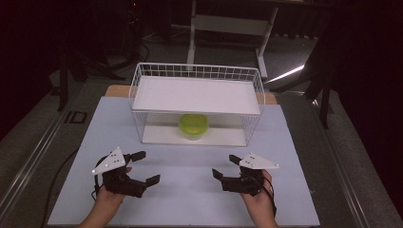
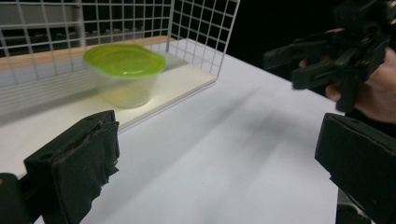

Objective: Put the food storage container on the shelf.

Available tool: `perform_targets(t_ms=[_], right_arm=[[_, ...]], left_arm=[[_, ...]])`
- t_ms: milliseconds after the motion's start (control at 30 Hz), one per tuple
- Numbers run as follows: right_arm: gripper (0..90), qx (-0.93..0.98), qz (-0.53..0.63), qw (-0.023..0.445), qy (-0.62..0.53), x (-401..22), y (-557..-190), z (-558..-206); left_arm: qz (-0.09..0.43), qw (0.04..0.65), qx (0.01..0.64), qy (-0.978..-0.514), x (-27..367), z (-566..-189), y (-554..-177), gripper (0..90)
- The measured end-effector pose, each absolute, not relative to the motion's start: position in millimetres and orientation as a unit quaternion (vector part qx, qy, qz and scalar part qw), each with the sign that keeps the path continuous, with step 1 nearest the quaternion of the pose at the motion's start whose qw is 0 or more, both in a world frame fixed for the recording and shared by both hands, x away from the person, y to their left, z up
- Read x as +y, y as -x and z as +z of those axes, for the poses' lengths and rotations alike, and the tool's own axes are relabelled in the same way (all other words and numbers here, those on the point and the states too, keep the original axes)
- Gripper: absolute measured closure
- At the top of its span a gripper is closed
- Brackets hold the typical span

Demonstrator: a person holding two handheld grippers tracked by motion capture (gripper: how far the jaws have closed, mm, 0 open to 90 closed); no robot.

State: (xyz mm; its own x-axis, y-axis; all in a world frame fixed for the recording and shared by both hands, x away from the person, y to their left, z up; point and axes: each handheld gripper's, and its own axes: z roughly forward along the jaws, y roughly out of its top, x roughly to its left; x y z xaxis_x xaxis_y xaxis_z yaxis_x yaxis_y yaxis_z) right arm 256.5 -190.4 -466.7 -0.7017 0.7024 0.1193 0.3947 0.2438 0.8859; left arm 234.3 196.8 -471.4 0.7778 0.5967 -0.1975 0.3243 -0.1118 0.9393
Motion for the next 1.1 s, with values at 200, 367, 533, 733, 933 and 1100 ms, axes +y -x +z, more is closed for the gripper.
perform_targets(t_ms=[200, 367, 533, 733, 933, 1100], right_arm=[[17.8, 0.774, 0.503, 0.154, -0.352, -203.4, -247.1, -467.4], [17.7, 0.77, 0.506, 0.154, -0.358, -216.6, -239.9, -467.0], [17.8, 0.768, 0.502, 0.158, -0.366, -229.6, -233.4, -471.2], [17.8, 0.77, 0.498, 0.166, -0.364, -241.3, -228.7, -475.4], [17.9, 0.771, 0.501, 0.165, -0.357, -245.2, -228.6, -482.3], [17.9, 0.776, 0.495, 0.167, -0.354, -248.0, -232.5, -491.0]], left_arm=[[0.12, 0.586, 0.32, -0.735, 209.5, -472.9, -224.8, 0.6], [0.123, 0.583, 0.322, -0.735, 218.7, -474.0, -215.9, 0.6], [0.12, 0.579, 0.327, -0.737, 225.1, -479.5, -208.8, 0.6], [0.133, 0.572, 0.334, -0.737, 232.0, -486.8, -207.3, 0.7], [0.138, 0.574, 0.335, -0.735, 235.9, -494.8, -209.5, 0.7], [0.134, 0.577, 0.336, -0.732, 236.7, -499.0, -210.0, 0.7]])
